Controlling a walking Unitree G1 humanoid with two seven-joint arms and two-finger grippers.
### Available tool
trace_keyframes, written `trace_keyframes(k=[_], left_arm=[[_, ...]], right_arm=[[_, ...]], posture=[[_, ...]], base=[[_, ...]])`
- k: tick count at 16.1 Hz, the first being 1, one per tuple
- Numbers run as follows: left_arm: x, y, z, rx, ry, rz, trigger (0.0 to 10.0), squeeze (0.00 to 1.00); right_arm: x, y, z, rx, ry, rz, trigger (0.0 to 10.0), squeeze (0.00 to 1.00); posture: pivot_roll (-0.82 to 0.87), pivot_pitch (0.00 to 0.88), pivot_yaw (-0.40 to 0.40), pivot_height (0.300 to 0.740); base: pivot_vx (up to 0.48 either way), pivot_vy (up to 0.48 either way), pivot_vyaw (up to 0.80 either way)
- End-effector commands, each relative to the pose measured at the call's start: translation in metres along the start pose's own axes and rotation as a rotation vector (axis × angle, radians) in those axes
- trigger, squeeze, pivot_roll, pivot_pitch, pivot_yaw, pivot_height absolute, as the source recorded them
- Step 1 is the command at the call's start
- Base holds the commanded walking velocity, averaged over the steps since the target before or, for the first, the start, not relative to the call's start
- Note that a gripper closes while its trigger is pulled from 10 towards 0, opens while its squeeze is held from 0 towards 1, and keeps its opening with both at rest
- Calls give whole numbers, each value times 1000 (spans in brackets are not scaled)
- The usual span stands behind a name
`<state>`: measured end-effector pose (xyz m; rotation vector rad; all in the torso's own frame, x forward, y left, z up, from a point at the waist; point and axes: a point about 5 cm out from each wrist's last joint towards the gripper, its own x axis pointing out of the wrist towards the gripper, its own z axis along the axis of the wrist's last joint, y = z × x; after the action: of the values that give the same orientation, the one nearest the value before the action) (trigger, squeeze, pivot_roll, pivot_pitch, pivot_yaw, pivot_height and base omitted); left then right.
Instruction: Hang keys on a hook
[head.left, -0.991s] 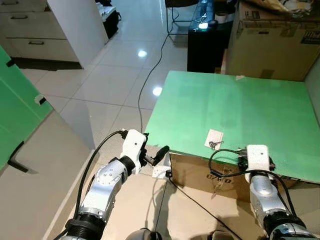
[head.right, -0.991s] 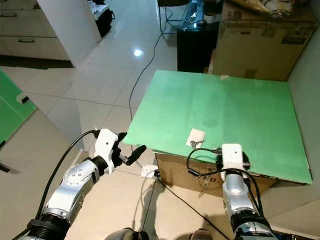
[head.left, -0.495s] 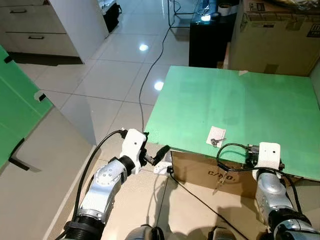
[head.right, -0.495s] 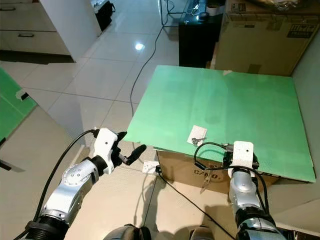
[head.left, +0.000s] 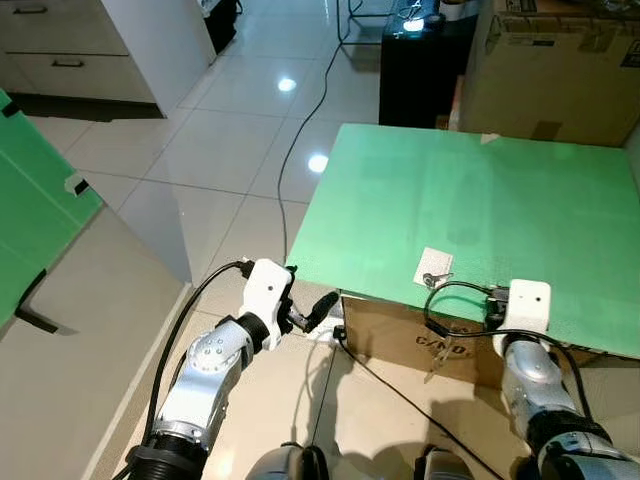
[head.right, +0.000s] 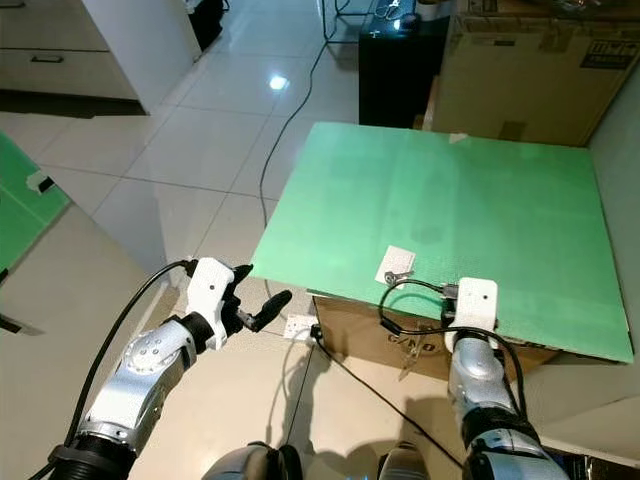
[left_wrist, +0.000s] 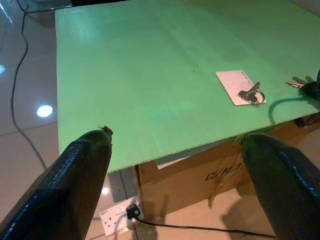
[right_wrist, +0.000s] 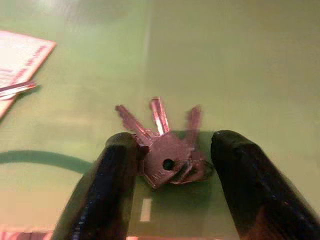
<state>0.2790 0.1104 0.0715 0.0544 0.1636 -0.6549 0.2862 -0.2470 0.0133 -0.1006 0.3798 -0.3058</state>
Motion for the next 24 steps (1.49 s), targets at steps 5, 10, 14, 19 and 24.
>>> trace_keyframes(k=[5, 10, 14, 19, 24], left_arm=[[-4, 2, -2, 14, 20, 6, 10000, 0], [1, -3, -1, 9, 11, 1, 10000, 0], [6, -4, -1, -1, 7, 1, 10000, 0], [20, -7, 3, -15, -13, -5, 10000, 0], [44, -15, 12, -24, -37, -31, 10000, 0]], right_arm=[[-2, 6, -9, 13, 47, 17, 0, 0], [-4, 3, -12, 10, 50, 2, 0, 0], [-4, 2, -11, 13, 34, -1, 0, 0], [5, 7, 28, 6, -135, 22, 0, 0], [11, 0, 67, 12, -278, 15, 0, 0]], posture=[[22, 166, 165, 740], [5, 147, 155, 740], [-8, 150, 155, 740], [-51, 106, 149, 740], [-120, 12, 145, 740]], base=[[0, 0, 0], [0, 0, 0], [0, 0, 0], [0, 0, 0], [0, 0, 0]])
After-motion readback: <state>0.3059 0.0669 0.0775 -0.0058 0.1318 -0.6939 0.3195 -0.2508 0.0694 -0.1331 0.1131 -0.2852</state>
